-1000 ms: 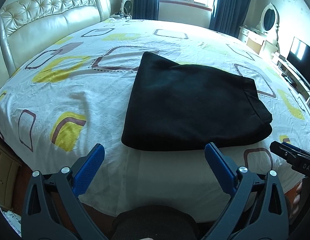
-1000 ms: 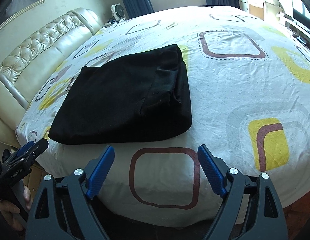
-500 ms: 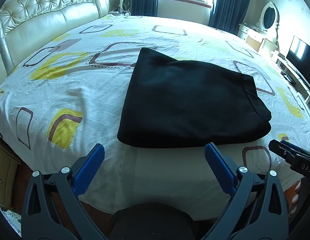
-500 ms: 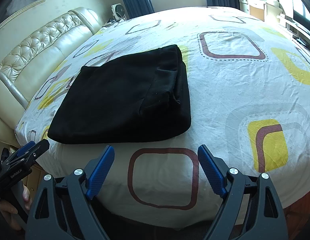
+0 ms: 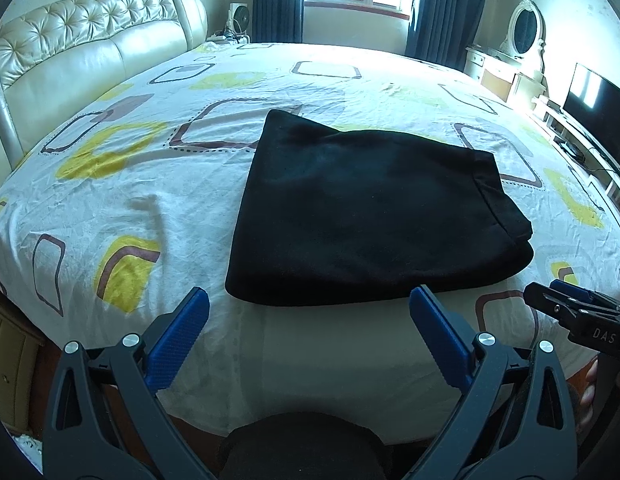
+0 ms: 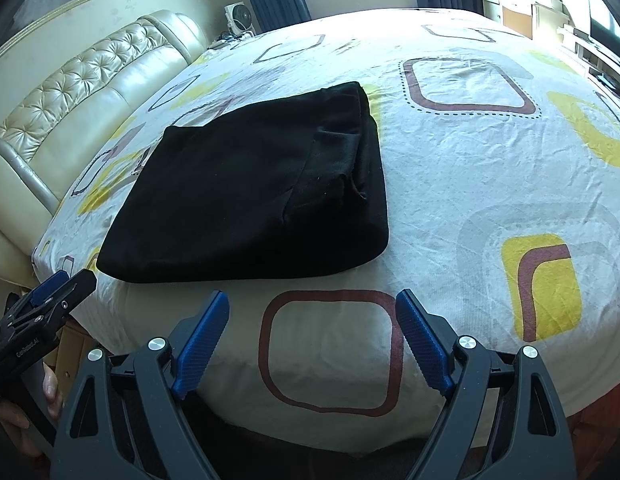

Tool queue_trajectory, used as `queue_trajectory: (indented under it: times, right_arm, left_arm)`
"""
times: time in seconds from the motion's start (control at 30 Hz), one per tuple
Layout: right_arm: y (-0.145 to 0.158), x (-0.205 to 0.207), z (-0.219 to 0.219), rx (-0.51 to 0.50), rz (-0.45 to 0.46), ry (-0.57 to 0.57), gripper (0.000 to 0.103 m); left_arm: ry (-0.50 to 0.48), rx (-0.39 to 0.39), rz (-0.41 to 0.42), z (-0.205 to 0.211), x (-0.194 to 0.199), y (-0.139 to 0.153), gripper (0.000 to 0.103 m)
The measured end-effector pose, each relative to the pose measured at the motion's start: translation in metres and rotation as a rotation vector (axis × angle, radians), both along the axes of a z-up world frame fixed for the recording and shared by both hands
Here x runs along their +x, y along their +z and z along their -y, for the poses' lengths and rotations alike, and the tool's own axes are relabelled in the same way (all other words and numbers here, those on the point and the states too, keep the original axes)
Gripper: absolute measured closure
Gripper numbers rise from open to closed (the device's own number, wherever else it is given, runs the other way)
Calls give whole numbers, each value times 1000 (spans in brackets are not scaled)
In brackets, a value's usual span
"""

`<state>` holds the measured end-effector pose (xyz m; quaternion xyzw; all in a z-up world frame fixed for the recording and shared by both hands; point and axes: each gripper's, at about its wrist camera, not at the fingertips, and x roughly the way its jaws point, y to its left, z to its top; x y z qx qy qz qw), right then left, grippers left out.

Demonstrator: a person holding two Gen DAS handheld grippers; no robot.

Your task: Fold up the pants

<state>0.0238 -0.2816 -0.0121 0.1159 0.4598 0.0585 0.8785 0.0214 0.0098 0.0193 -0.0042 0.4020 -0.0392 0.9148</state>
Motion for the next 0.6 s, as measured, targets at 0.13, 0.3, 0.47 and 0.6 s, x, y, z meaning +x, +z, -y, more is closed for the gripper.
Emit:
queue_trajectory:
  times: [0.13,0.3,0.47,0.6]
  right_arm:
    - [0,1,1,4,-3,0,19]
    - [-2,1,1,9,-10,-1,19]
    - [-2,0,0,8,-11,1,19]
    - [-3,0,0,12,-16,-3,19]
  left_arm:
    - [-6,-10,6,1,-1,1,3]
    - [-20,-21,9,3,-1,2,3]
    - [-29,-14,7,6,-1,2,3]
    - [-32,-16,9,6,-2,3,3]
